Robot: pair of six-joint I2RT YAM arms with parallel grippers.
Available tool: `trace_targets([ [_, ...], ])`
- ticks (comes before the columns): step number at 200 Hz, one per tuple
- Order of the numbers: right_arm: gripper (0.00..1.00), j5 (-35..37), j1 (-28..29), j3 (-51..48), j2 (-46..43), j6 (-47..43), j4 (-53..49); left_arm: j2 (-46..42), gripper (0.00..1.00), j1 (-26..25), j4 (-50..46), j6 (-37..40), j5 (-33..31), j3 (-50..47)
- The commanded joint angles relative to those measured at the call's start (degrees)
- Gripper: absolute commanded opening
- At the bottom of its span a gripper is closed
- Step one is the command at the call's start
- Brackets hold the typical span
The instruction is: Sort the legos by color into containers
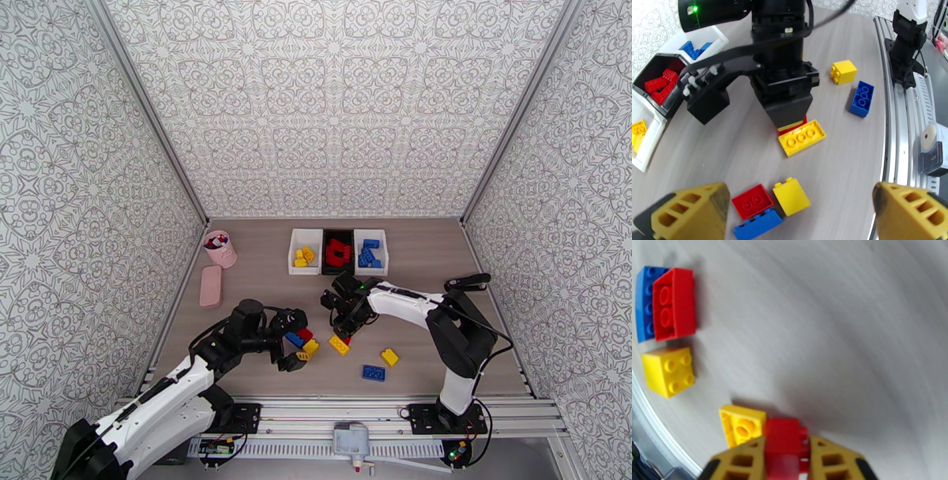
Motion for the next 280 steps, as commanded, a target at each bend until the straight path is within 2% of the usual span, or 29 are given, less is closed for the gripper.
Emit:
trace_targets([
  [1, 0.17, 2.8, -0.6, -0.2, -3.5, 2.0, 1.3, -0.7, 1.0, 0.8, 2.8, -1.7, -1.3, 0.6],
  [48, 0.15, 5.8, -2.9, -1.5, -9.1, 7.6, 10.7, -2.6, 1.0, 1.2, 10.5, -7.4, -6.1, -0.5],
  [73, 0.13, 9.5, -5.2, 0.0, -9.9, 12.0, 18.8, -2.8, 1.0, -0.3, 16.3, -14.3, -12.7, -0.6],
  [105, 0.13, 12.2, -8.3, 4.9, -6.3, 15.3, 27.8, -2.3, 1.0, -5.9, 26.4, -19.2, -24.8, -4.2],
  [130, 0.12, 14.0, -10.1, 11.9, -0.1, 14.7, 29.9, -1.1, 1.0, -9.0, 26.3, -19.1, -29.4, -3.3],
  [226, 0.12, 17.8, -14.4, 29.9, 18.8, 10.8, 30.2, 0.4, 1.0, -10.8, 25.4, -20.3, -31.3, -3.1],
  [269, 0.16, 19.0, -14.7, 33.1, 21.4, 9.1, 29.4, -0.5, 0.99, -11.0, 24.5, -21.2, -32.3, -3.5],
  [280, 0.2, 19.1, -14.7, 33.3, 21.3, 8.9, 29.2, -0.8, 1.0, -11.1, 24.4, -21.9, -33.1, -3.3],
])
